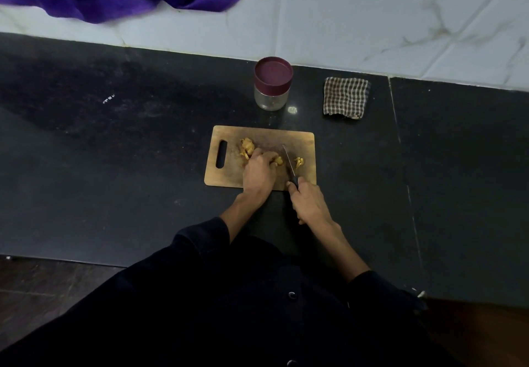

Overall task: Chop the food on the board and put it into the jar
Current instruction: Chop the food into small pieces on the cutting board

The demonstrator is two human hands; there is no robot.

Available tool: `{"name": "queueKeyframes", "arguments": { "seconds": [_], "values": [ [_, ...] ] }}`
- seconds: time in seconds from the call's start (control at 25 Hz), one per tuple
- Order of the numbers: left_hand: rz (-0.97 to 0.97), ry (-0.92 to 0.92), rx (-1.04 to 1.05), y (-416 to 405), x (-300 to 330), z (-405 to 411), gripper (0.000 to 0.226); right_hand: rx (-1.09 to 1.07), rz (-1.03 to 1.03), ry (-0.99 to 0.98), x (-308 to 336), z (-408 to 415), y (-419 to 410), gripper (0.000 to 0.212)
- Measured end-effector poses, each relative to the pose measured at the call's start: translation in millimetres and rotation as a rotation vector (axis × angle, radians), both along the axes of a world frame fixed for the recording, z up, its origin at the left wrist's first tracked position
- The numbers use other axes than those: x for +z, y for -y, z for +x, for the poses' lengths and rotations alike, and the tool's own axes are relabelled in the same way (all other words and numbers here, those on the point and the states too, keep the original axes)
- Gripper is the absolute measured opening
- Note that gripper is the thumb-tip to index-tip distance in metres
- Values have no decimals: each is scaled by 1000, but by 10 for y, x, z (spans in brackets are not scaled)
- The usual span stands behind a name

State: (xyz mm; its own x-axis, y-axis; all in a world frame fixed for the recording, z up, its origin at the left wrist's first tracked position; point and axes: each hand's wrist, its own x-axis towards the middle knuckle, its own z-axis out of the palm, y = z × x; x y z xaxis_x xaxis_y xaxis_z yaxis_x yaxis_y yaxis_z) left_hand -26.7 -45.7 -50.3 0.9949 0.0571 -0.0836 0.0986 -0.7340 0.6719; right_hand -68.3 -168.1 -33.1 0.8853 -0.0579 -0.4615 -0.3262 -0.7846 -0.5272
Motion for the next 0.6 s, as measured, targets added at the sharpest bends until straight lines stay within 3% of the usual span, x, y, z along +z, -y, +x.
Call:
{"name": "queueKeyframes", "arguments": {
  "seconds": [0.6],
  "values": [
    [-10, -23, 46, 36, -5, 21, 20, 70, -189, -4, 13, 20, -133, 25]
  ]
}}
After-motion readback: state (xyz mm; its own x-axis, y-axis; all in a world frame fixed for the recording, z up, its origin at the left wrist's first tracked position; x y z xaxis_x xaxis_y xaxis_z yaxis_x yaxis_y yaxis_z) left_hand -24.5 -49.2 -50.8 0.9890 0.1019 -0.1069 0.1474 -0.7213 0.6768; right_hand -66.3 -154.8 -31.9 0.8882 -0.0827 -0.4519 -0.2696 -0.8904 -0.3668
